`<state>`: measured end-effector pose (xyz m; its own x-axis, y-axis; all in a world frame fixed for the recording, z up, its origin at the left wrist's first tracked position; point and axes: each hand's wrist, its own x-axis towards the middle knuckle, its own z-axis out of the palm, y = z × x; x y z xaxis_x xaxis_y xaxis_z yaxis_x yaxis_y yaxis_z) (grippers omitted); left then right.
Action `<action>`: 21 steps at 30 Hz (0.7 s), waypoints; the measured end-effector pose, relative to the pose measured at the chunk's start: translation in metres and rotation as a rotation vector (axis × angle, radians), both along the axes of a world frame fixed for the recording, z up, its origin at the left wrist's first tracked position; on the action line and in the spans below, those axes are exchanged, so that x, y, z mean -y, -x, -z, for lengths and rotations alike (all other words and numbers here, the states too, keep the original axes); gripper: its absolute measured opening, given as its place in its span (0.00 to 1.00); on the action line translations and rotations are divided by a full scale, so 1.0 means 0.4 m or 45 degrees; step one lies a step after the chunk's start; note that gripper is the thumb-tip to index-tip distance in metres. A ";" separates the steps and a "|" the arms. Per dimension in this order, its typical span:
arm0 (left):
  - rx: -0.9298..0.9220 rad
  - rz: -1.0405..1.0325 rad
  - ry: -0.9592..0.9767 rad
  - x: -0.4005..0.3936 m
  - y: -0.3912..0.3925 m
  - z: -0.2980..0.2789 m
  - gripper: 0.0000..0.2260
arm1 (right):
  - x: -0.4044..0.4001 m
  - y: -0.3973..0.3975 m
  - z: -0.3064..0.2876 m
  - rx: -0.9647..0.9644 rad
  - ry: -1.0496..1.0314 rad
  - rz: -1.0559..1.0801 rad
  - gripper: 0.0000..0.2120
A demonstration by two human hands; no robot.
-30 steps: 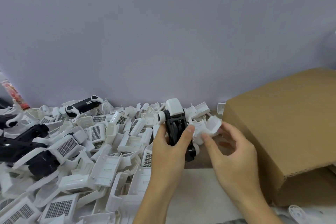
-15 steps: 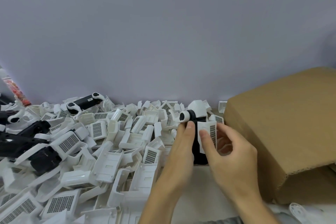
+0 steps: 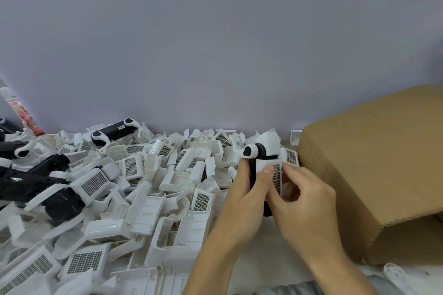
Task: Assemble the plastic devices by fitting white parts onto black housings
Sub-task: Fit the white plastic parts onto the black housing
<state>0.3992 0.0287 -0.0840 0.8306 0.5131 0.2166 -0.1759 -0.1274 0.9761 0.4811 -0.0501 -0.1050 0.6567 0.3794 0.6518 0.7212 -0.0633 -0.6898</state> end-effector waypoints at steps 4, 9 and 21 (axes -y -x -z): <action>0.053 -0.098 0.017 -0.005 -0.006 0.005 0.11 | 0.001 0.005 0.000 0.023 0.104 -0.091 0.05; 0.083 -0.250 0.129 -0.012 -0.013 0.008 0.08 | -0.001 0.019 -0.007 -0.058 0.046 -0.281 0.08; 0.028 -0.162 0.138 -0.021 -0.019 0.020 0.08 | 0.001 0.006 -0.025 -1.030 -0.316 -0.604 0.19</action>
<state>0.4069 0.0372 -0.0921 0.7530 0.6352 0.1718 -0.1867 -0.0442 0.9814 0.4788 -0.0505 -0.0952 0.7561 0.6328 0.1672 -0.0644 0.3261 -0.9431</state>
